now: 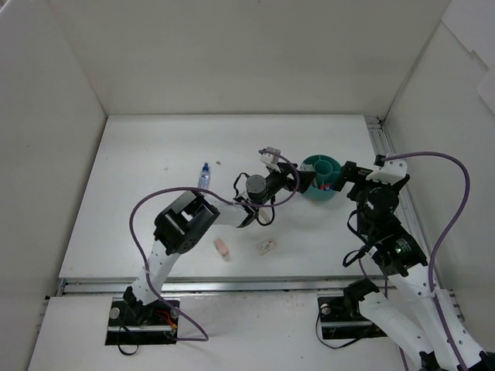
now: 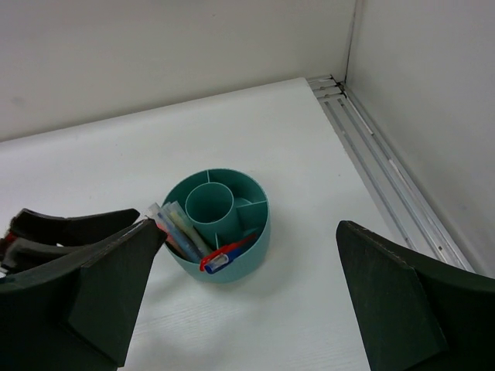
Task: Sort the stationery into containers
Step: Place the pen in the storage box, then pick up the stationery from the center of the board.
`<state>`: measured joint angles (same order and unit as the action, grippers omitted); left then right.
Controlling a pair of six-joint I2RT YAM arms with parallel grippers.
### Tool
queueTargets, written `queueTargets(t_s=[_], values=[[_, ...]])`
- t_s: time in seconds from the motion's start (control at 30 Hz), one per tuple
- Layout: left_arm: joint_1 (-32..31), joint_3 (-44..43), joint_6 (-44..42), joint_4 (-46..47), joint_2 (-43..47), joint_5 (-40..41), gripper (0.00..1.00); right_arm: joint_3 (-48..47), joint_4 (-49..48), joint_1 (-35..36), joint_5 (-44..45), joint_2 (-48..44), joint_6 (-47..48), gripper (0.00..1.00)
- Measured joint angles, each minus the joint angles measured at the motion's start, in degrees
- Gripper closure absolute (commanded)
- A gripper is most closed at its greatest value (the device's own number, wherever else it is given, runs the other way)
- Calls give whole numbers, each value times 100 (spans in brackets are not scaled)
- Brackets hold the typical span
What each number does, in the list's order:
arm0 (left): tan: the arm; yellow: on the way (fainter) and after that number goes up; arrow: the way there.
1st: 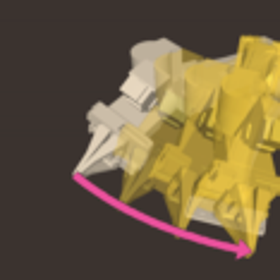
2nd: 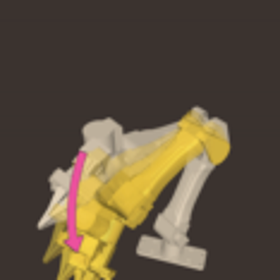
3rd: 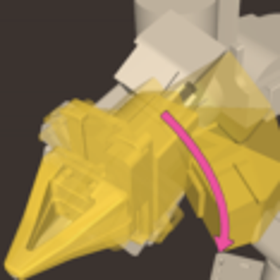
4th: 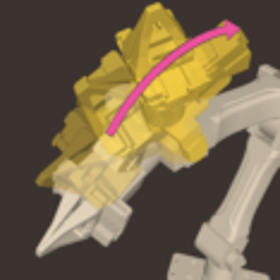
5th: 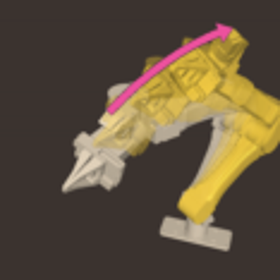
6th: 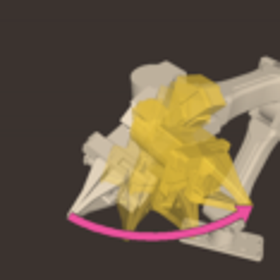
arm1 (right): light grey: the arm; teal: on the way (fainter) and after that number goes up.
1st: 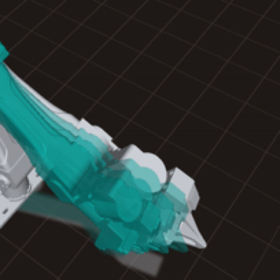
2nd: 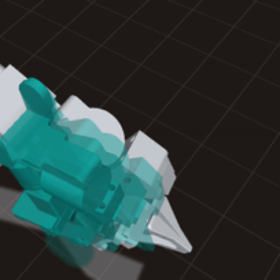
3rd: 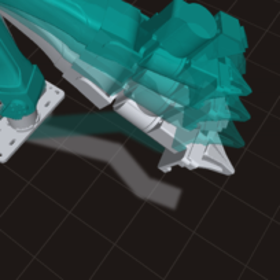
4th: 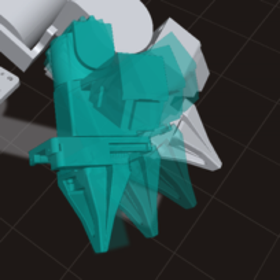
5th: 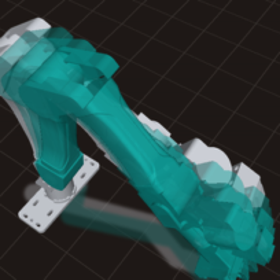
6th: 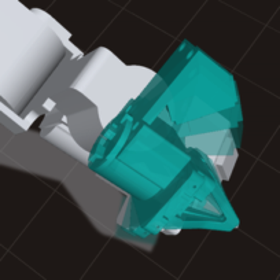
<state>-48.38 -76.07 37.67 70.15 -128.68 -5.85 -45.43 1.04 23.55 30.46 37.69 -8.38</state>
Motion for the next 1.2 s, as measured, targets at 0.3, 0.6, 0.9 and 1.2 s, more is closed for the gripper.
queueTargets(t_s=[0.3,0.6,0.9,1.2], values=[[761,1757,190,-317,2323,-1128,0,-79,7,-33,-579,404,131,2],[1353,1504,-737,-4889,4865,-339,0,-898,363,87,-1740,2017,494,2],[1921,2981,-710,-7208,6459,876,0,-1353,487,1121,-2426,4242,586,2],[2085,3467,-612,-7919,6588,883,0,-1869,586,1440,-2850,6207,505,13]])
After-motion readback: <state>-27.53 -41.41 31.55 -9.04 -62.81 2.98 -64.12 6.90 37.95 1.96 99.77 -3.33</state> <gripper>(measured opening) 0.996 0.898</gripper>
